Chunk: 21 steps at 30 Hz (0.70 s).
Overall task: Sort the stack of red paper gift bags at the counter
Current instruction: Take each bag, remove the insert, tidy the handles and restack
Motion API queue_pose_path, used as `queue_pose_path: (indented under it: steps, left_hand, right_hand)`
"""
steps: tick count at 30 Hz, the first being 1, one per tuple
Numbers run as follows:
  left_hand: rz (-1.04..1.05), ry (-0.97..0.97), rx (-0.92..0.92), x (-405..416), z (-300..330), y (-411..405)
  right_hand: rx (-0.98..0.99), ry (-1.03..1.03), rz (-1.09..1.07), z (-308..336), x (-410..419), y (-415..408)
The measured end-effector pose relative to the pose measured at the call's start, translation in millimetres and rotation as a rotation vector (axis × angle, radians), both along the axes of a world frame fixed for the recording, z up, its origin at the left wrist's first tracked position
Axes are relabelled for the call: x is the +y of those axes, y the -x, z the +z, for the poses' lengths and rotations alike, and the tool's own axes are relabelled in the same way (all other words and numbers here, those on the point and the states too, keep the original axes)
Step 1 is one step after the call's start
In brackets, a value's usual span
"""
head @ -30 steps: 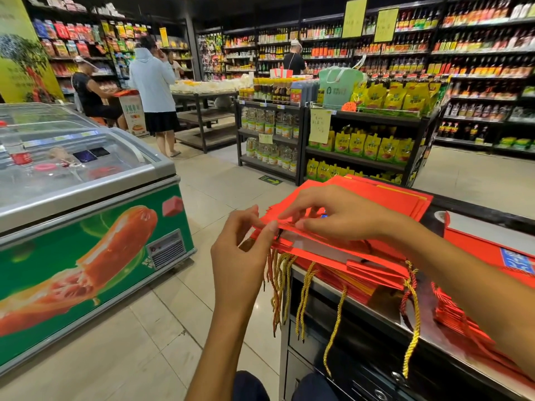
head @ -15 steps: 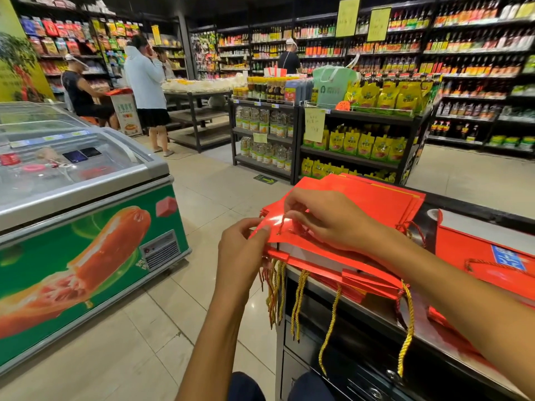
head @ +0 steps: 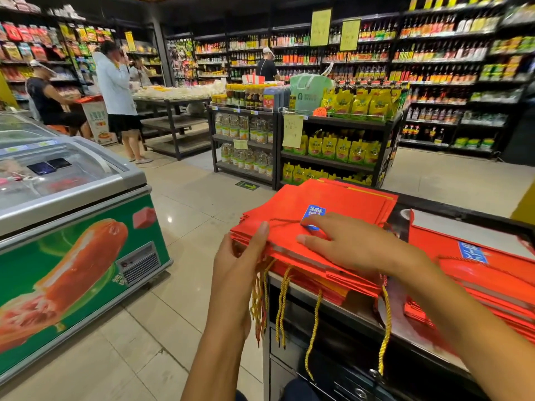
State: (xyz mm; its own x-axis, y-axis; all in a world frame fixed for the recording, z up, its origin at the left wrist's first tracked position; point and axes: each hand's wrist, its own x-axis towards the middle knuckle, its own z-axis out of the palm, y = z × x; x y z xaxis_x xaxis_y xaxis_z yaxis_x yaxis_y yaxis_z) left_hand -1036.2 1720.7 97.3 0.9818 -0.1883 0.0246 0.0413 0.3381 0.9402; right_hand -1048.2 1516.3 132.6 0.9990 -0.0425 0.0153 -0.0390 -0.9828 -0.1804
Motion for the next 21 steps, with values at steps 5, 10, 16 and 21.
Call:
queue_pose_path:
  steps: [5, 10, 16, 21]
  left_hand:
    - [0.052, 0.090, -0.167, -15.2, 44.9, -13.4]
    - [0.178, -0.154, -0.702, -31.4, 96.8, -26.4]
    - [0.104, -0.808, -1.287, -52.5, 86.2, -10.3]
    - [-0.071, -1.162, -1.426, -71.2, 31.6, 5.1]
  right_hand:
    - [-0.213, -0.433, 0.019, 9.6, 14.8, -6.1]
    - [-0.438, -1.107, 0.011, 46.7, -0.6, -11.2]
    - [-0.780, -1.059, -0.152, 75.3, -57.3, -7.0]
    - [-0.394, -0.589, 0.010, 52.1, -61.6, -9.9]
